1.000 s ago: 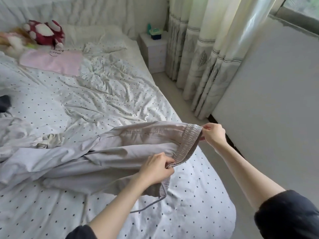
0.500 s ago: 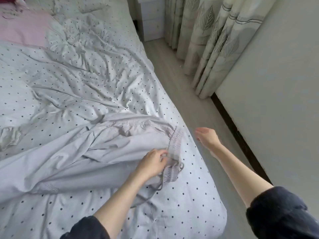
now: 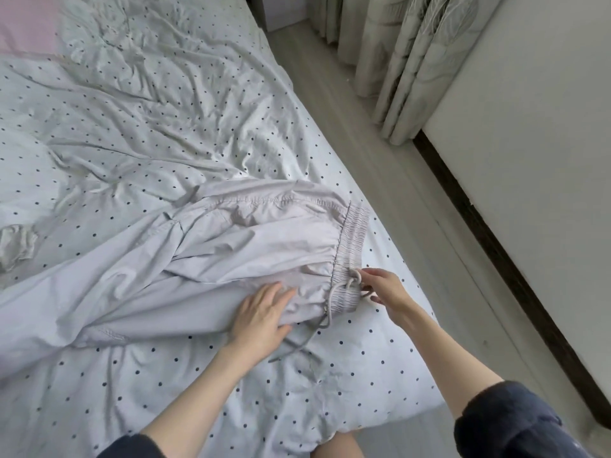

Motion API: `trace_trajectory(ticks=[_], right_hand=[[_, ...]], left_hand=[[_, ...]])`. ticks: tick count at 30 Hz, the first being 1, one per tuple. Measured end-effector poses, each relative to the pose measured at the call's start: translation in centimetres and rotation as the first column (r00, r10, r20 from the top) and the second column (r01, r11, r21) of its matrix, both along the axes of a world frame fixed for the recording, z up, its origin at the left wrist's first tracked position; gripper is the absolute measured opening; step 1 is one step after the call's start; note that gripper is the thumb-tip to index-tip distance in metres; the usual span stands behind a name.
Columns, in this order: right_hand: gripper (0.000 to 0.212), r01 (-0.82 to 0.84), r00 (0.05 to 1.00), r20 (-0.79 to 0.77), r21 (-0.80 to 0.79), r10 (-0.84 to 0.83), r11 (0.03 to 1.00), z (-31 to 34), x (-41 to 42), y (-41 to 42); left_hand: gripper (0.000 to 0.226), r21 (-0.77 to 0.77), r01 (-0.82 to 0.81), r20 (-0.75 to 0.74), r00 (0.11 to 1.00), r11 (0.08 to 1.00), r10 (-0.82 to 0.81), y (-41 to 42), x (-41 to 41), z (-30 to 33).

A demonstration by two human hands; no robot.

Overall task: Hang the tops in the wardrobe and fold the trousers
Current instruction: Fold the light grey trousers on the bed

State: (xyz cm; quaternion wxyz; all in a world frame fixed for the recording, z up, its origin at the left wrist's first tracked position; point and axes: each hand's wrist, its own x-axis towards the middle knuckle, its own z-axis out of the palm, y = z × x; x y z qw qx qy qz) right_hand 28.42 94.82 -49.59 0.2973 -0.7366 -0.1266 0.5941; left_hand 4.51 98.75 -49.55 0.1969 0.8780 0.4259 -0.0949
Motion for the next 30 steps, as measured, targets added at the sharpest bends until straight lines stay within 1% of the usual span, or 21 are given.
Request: trace_trajectory(ticks=[1, 3, 5, 6, 8, 9, 11, 12, 14, 16, 20, 22, 24, 25, 27, 28, 30], right_hand=[[0.018, 0.022, 0.999, -0.024, 0.022, -0.022, 1.000, 0.4, 0.1, -0.1], [0.015, -0.011, 0.999, -0.033, 0.024, 0.012, 1.000, 1.4, 0.6, -0.1], [0.015, -0.087, 0.996, 0.035, -0.027, 0.088, 0.996, 2.5, 1.3, 0.2], [0.013, -0.084, 0.993, 0.081, -0.034, 0.087, 0.996, 2.8, 1.8, 0.4], [0.006, -0.024, 0.991, 0.133, 0.004, 0.024, 1.000, 3.6, 2.8, 0.9], [0.006, 0.015, 0.994, 0.108, 0.035, -0.019, 0.999, 3.9, 3.2, 1.1], [0.011, 0.091, 0.995, 0.021, 0.079, -0.093, 0.993, 4.0, 3.5, 0.8], [0.013, 0.102, 0.994, 0.017, 0.084, -0.103, 0.991, 3.6, 3.2, 0.3], [0.014, 0.099, 0.989, 0.103, 0.077, -0.107, 0.992, 2.0, 1.7, -1.6], [0.018, 0.090, 0.982, 0.160, 0.102, -0.106, 0.991, 0.4, -0.5, -4.0], [0.040, -0.043, 0.989, 0.147, 0.145, 0.022, 0.989, -2.0, -3.6, -7.4], [0.049, -0.032, 0.995, 0.094, 0.178, 0.015, 0.984, -2.6, -4.4, -7.7], [0.056, 0.012, 0.998, 0.051, 0.232, -0.024, 0.973, -2.6, -5.1, -7.5], [0.054, 0.043, 0.996, 0.060, 0.264, -0.061, 0.964, -2.8, -5.5, -7.4], [0.034, 0.060, 0.990, 0.101, 0.335, -0.099, 0.940, -2.9, -6.1, -7.6], [0.025, 0.025, 0.988, 0.133, 0.358, -0.077, 0.933, -3.2, -6.4, -8.0], [0.020, -0.118, 0.970, 0.241, 0.339, 0.036, 0.933, -3.9, -6.4, -8.2]], left_hand=[[0.055, 0.054, -0.016, 0.023, 1.000, 0.998, 0.015, -0.2, 0.1, 0.0], [0.031, 0.107, -0.100, 0.073, 0.993, 0.989, 0.092, 0.1, 0.7, 1.0], [0.012, 0.114, -0.191, 0.120, 0.977, 0.975, 0.178, 1.3, 1.5, 2.1], [0.007, 0.087, -0.245, 0.146, 0.962, 0.966, 0.231, 2.1, 1.8, 2.8], [0.011, -0.021, -0.388, 0.244, 0.892, 0.921, 0.381, 3.6, 2.5, 4.3], [0.012, -0.052, -0.463, 0.298, 0.838, 0.885, 0.456, 4.4, 2.7, 4.7], [0.011, -0.065, -0.538, 0.332, 0.783, 0.841, 0.526, 5.2, 2.9, 4.7], [0.011, -0.098, -0.546, 0.311, 0.778, 0.832, 0.546, 5.3, 3.0, 4.3], [0.012, -0.186, -0.537, 0.206, 0.797, 0.823, 0.567, 4.7, 2.9, 2.5], [0.011, -0.199, -0.520, 0.144, 0.823, 0.831, 0.550, 3.9, 2.6, 0.9], [0.012, -0.127, -0.495, 0.214, 0.832, 0.859, 0.511, 3.3, 2.3, -0.4], [0.013, -0.118, -0.495, 0.226, 0.830, 0.861, 0.509, 3.5, 2.2, -0.6], [0.014, -0.119, -0.504, 0.245, 0.820, 0.855, 0.518, 3.8, 2.2, -0.6], [0.014, -0.132, -0.520, 0.264, 0.802, 0.844, 0.536, 4.1, 2.2, -0.5], [0.013, -0.181, -0.553, 0.315, 0.751, 0.813, 0.580, 4.5, 2.1, -0.3], [0.011, -0.218, -0.565, 0.343, 0.719, 0.796, 0.604, 4.6, 1.8, -0.3], [0.002, -0.266, -0.551, 0.386, 0.691, 0.791, 0.611, 4.9, 1.0, -0.4]])
